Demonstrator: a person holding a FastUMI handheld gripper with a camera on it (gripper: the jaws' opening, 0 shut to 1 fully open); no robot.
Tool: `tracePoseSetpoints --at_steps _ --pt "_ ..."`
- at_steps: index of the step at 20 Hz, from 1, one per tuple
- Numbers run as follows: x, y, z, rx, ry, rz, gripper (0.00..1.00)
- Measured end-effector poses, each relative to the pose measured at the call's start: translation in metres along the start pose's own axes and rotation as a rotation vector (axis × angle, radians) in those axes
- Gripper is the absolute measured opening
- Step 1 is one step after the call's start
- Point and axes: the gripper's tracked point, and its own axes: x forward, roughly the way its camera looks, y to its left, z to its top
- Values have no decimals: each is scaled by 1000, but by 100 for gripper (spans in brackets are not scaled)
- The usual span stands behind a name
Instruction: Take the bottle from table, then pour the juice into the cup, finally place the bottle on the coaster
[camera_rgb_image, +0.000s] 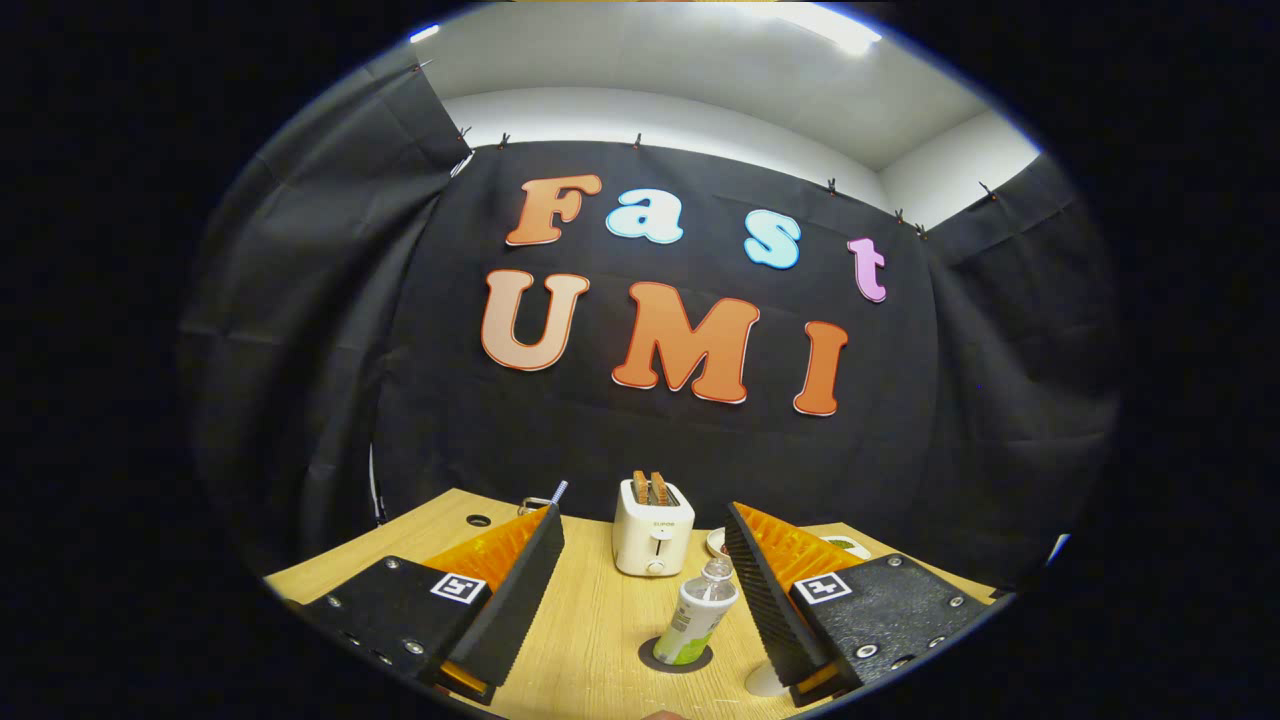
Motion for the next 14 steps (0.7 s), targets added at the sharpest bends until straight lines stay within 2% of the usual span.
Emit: tracePoseSetpoints --at_steps 5,14 --pt "-35 34 54 119 -104 110 96" --pt "-68 40 74 87 -133 126 96"
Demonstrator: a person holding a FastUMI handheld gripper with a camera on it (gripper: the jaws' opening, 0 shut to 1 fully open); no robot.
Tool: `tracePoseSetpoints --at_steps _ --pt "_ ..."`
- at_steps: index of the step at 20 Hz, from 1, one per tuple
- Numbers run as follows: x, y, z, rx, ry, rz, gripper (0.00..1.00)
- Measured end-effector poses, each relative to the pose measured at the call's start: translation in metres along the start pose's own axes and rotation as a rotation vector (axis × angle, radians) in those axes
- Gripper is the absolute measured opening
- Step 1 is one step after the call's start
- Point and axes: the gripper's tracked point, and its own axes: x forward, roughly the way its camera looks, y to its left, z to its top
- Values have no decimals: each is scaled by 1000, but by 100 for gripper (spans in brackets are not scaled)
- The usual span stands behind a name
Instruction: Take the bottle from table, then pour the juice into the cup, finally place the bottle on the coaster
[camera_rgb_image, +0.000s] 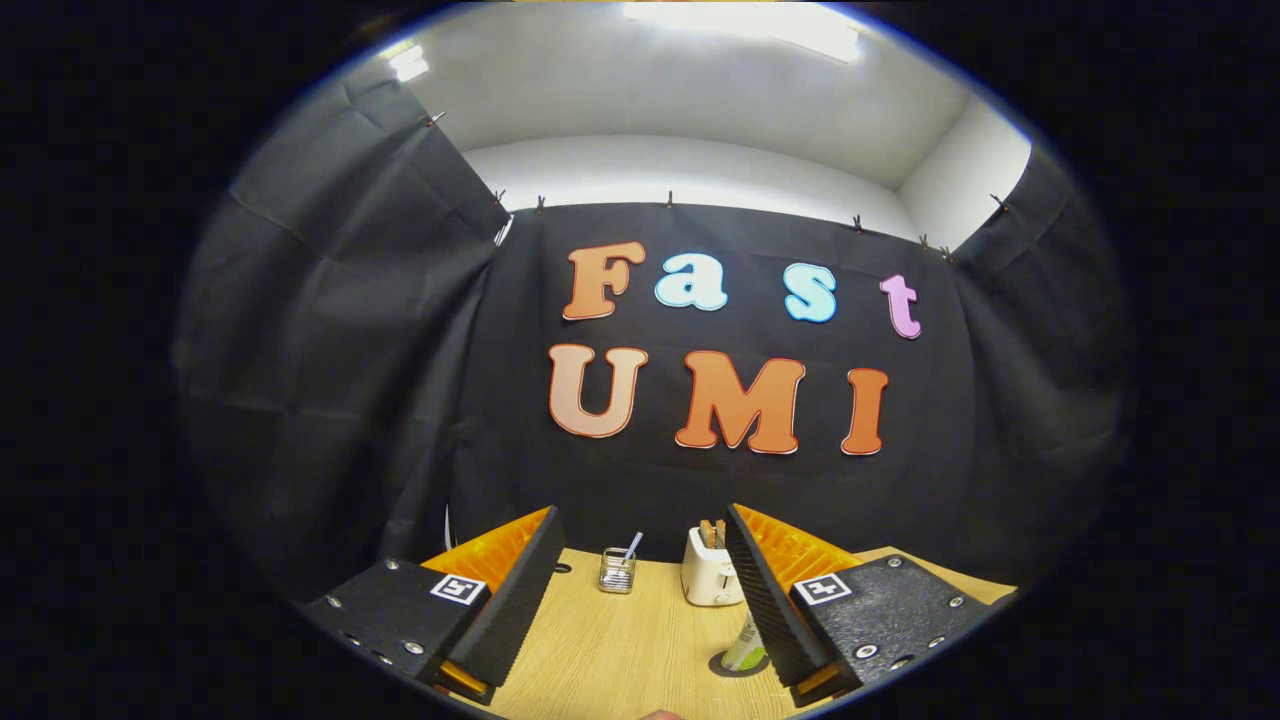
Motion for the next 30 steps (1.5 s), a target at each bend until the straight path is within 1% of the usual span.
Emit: tracePoseSetpoints --at_steps 3,5,6,8,10,16,30 --pt "-1 6 9 17 -27 20 96" --pt "-2 -1 9 10 -27 9 96" --pt "-1 -3 8 23 -26 -3 96" --pt "-1 3 8 56 -31 15 96" --pt "-3 -1 9 73 -36 11 96" --pt "-3 -4 7 45 -32 -2 96" --pt "-3 -12 1 53 -34 -14 96"
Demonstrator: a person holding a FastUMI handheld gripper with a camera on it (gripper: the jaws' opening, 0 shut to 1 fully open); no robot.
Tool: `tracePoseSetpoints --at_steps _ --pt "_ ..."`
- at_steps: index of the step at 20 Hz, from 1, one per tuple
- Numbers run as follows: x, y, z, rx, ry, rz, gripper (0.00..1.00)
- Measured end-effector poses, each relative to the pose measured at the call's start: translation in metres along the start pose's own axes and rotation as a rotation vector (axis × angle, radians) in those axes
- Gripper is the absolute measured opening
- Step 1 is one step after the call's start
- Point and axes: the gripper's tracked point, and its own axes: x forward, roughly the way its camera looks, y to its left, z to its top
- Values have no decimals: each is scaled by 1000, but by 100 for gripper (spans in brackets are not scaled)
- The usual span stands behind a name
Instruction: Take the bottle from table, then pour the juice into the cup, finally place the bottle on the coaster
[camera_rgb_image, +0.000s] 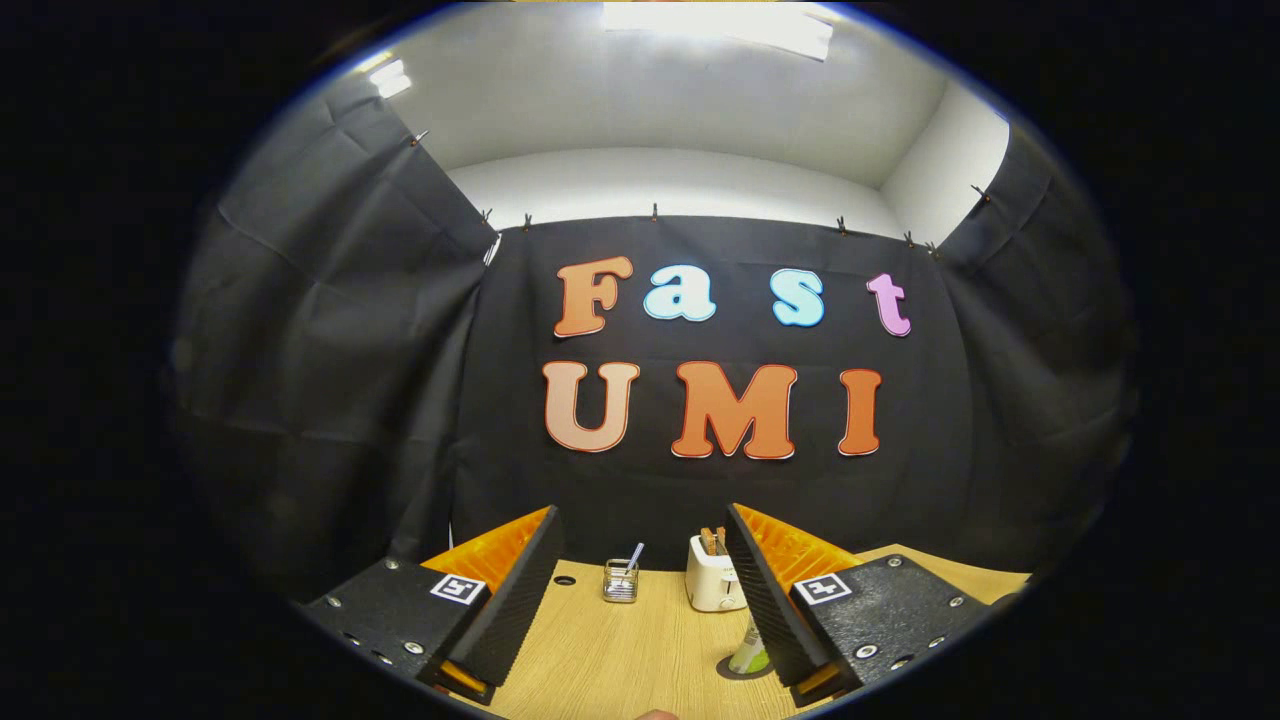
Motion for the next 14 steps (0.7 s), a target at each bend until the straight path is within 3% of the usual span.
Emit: tracePoseSetpoints --at_steps 14 --pt "4 -7 -2 10 16 2 96"
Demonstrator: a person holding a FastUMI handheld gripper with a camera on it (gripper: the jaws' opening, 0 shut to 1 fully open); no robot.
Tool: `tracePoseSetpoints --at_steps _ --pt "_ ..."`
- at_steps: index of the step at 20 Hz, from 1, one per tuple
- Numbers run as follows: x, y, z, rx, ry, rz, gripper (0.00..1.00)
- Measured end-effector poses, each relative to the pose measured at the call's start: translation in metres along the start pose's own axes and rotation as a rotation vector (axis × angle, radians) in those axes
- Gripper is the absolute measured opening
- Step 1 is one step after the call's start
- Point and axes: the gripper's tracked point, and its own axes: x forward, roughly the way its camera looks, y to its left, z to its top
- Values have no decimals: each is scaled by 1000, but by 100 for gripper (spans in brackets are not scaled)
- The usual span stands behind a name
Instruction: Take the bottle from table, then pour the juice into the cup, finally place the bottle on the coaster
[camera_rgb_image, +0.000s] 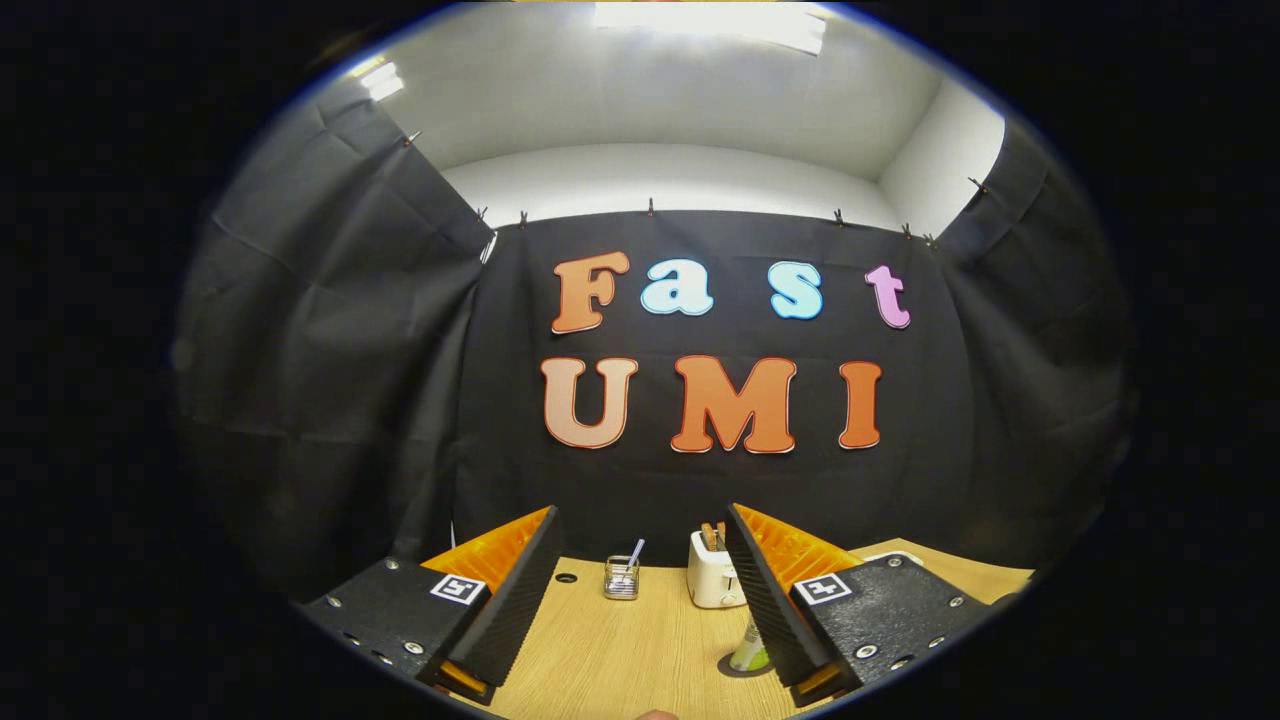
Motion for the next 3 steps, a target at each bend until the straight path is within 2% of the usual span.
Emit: tracePoseSetpoints --at_steps 3 --pt "-1 -3 1 1 4 -3 96"
